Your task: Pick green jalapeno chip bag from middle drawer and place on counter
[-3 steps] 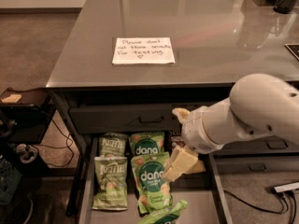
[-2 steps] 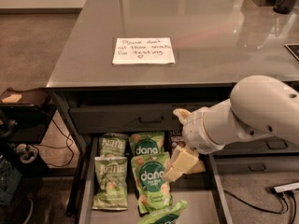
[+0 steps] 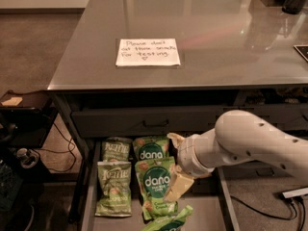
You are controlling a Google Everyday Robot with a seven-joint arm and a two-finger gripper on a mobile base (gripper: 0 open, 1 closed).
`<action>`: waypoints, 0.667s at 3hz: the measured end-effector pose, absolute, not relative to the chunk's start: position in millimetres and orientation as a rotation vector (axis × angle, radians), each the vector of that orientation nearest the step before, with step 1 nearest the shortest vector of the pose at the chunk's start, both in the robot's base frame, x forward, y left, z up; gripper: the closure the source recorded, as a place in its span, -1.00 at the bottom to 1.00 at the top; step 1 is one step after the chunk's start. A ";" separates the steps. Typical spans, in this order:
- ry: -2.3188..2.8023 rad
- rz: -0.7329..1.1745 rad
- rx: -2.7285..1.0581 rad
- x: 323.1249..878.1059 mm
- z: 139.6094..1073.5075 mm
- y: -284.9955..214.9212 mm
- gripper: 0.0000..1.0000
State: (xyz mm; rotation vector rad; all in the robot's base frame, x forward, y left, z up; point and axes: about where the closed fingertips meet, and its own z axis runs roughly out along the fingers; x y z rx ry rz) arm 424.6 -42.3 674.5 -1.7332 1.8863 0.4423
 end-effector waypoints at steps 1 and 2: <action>1.775 0.472 -1.775 429.1 625.3 -8.3 -1.00; 1.720 0.486 -1.802 433.9 578.7 25.0 -1.00</action>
Offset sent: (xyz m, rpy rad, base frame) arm 0.0182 0.1102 -0.1520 0.0867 -0.0800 0.1604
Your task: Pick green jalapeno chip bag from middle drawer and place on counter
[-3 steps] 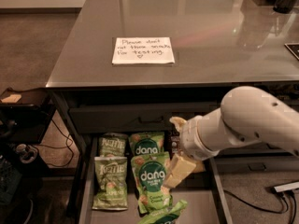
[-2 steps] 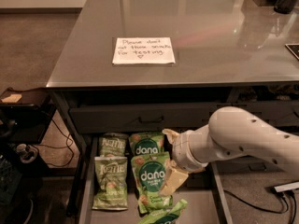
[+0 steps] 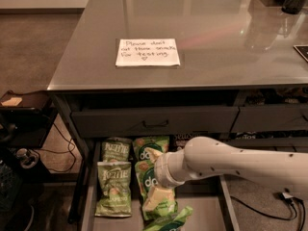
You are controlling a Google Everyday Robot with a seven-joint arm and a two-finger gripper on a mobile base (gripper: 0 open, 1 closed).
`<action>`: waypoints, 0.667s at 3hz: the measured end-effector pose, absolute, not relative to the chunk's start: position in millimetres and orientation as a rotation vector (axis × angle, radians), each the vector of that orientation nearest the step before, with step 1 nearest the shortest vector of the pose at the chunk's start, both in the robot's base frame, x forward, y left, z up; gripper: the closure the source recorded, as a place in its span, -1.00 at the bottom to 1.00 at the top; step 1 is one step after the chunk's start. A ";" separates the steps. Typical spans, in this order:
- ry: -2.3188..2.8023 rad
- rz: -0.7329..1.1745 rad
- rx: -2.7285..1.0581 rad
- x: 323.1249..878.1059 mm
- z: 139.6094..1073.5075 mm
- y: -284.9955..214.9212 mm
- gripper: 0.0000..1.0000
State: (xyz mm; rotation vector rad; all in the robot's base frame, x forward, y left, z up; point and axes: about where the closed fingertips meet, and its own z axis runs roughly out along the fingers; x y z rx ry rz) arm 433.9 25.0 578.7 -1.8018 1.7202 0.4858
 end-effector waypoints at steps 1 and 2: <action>1.705 0.449 -1.795 453.2 544.1 66.6 -1.00; 1.708 0.450 -1.795 452.5 543.7 65.3 -1.00</action>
Offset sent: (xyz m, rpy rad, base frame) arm 0.0104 0.0223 -0.0323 -0.0109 -0.0098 -0.0100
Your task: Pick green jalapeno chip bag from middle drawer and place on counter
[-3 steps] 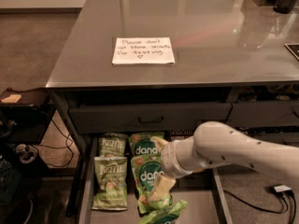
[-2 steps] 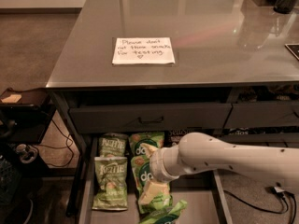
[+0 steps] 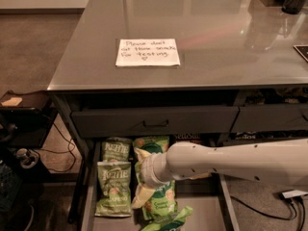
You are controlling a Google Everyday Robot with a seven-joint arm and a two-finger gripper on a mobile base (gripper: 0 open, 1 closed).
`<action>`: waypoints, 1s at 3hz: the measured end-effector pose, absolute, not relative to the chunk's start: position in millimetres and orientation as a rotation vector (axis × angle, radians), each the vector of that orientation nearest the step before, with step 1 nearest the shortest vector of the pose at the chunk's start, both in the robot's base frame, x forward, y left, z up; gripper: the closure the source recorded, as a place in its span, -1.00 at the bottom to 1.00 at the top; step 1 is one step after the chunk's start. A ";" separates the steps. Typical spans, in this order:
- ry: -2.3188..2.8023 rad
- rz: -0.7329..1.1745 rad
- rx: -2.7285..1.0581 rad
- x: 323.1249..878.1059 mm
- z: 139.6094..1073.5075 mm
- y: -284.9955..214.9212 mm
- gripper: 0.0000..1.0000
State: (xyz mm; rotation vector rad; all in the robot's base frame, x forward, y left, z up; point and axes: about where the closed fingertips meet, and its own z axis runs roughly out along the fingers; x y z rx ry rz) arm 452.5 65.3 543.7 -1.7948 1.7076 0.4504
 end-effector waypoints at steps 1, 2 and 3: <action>1.706 0.453 -1.783 456.4 526.4 71.5 -1.00; 1.690 0.459 -1.750 463.6 503.8 91.4 -1.00; 1.680 0.464 -1.695 475.4 482.5 114.5 -1.00</action>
Offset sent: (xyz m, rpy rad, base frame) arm 0.0270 0.0510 -0.0681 0.0873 -0.0488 -0.0491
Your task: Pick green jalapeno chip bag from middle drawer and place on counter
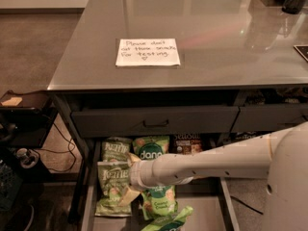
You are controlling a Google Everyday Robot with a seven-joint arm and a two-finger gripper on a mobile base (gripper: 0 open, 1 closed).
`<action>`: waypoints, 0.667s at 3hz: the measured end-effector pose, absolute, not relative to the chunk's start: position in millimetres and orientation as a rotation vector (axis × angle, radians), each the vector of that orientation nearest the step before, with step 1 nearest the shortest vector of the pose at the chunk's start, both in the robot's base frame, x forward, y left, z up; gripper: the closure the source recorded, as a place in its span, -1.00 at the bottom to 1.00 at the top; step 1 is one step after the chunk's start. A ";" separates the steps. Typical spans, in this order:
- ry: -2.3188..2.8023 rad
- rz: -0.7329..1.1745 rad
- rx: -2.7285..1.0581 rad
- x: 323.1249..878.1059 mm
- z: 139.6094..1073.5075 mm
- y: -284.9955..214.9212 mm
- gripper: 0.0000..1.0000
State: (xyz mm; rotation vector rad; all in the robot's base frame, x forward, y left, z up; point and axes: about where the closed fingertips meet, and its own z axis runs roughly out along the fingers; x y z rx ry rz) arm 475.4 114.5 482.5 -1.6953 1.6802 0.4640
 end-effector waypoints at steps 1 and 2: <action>1.684 0.488 -1.662 486.5 459.7 134.4 -1.00; 1.711 0.514 -1.638 497.5 438.6 143.2 -1.00</action>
Offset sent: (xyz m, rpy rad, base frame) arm 0.0375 0.0363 -0.0689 0.0535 0.0689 -0.0591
